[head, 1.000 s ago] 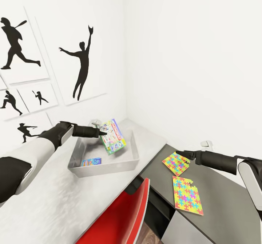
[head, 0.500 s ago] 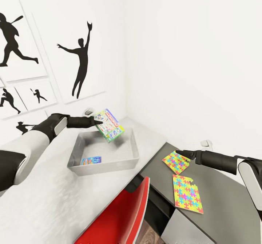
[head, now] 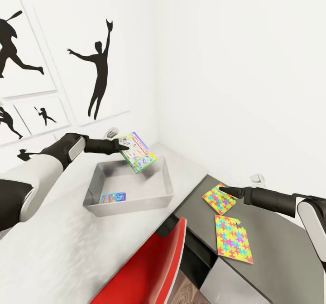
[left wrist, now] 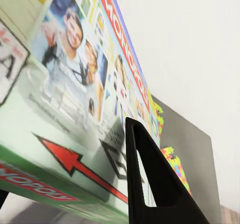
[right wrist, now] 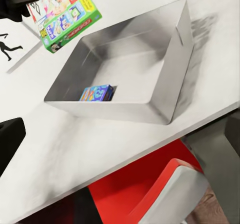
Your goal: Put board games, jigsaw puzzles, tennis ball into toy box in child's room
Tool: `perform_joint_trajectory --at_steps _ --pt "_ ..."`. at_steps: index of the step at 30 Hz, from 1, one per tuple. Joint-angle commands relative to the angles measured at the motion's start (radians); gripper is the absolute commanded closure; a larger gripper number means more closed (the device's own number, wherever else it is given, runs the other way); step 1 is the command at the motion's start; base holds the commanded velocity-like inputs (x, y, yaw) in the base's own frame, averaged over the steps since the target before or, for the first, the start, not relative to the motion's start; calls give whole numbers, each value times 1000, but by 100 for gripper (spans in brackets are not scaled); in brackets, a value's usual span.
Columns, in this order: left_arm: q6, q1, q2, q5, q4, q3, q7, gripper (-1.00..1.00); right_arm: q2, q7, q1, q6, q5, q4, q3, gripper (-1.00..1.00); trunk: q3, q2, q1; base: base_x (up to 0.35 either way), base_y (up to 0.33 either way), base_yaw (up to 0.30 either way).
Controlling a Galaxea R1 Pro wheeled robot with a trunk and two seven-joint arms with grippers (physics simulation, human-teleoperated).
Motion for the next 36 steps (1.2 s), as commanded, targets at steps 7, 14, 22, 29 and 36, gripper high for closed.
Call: perform_joint_trajectory --at_steps 7,14,22,29,36 --pt "13 -7 -6 -7 -1 -10 -3 100 -5 6 -23 4 -1 0 -6 -100 -14 -2 1 0 0 0" --pt "13 -7 -12 -30 -1 -16 -7 100 -27 6 -51 4 -50 0 -10 -100 -25 -2 1 0 0 0" --pt "7 -6 -24 -37 -1 -29 -12 100 -43 6 -57 4 -108 0 -10 -100 -38 -2 1 0 0 0" --pt "2 -4 -33 -36 -1 -68 -15 100 -47 6 -59 4 -121 1 -11 -100 -50 -2 1 0 0 0" --pt "1 -5 -37 -36 -1 -79 -16 100 -48 6 -58 4 -125 1 -11 -100 -61 -2 1 0 0 0"
